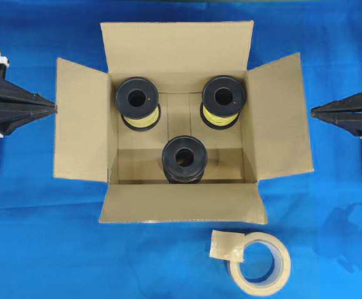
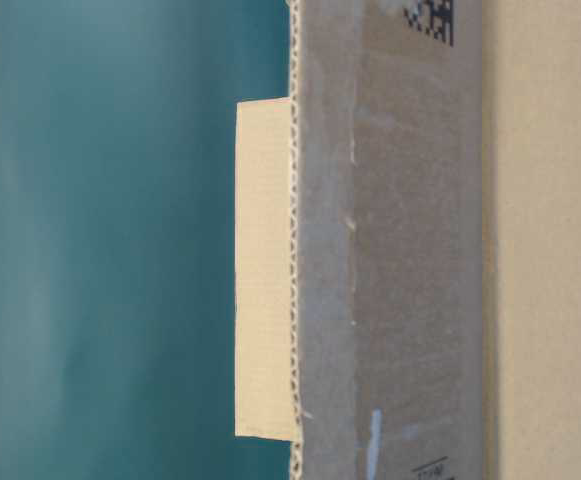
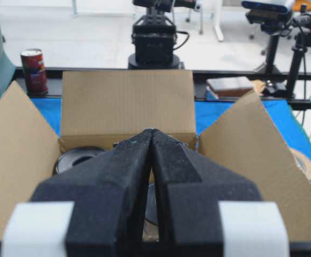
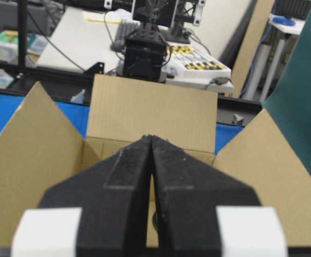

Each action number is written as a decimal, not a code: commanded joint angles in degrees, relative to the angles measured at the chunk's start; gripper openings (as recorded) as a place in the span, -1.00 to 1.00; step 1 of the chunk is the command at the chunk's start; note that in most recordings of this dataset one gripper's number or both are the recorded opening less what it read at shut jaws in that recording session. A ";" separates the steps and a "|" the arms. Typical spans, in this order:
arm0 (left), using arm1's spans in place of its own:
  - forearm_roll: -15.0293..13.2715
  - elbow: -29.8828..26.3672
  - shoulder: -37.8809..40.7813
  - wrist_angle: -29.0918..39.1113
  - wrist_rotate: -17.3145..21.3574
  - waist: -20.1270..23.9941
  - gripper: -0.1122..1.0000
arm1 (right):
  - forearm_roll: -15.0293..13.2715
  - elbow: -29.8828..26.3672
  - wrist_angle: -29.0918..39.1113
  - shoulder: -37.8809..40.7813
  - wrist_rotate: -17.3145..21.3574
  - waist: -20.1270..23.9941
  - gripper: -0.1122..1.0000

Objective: Close the cardboard box.

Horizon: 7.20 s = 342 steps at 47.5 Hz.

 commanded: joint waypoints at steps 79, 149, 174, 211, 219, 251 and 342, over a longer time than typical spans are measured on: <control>-2.11 15.82 8.88 -2.46 -6.33 2.37 -0.80 | 4.57 10.63 7.82 11.07 5.36 -4.92 -0.80; -1.93 -10.20 45.35 -15.47 -1.41 0.70 -0.80 | 2.81 -14.33 -6.77 45.53 4.31 -4.92 -0.80; -2.02 -14.15 50.19 -15.82 -0.79 3.08 -0.80 | 3.08 -15.03 -7.03 48.08 4.57 -4.83 -0.80; -1.93 -30.76 61.44 -15.38 6.50 12.92 -0.80 | 3.08 -14.94 -7.12 48.08 4.57 -4.39 -0.80; -1.93 -30.85 63.28 -15.47 6.50 13.71 -0.80 | 3.16 -14.94 -7.12 48.08 4.57 -4.39 -0.80; -1.93 -31.99 66.71 -15.29 6.33 14.50 -0.80 | 3.16 -15.03 -6.86 48.08 4.83 -4.22 -0.80; -2.02 -31.46 66.45 -13.97 5.36 14.94 -0.80 | 2.64 -8.26 -2.99 32.87 4.31 22.06 -0.80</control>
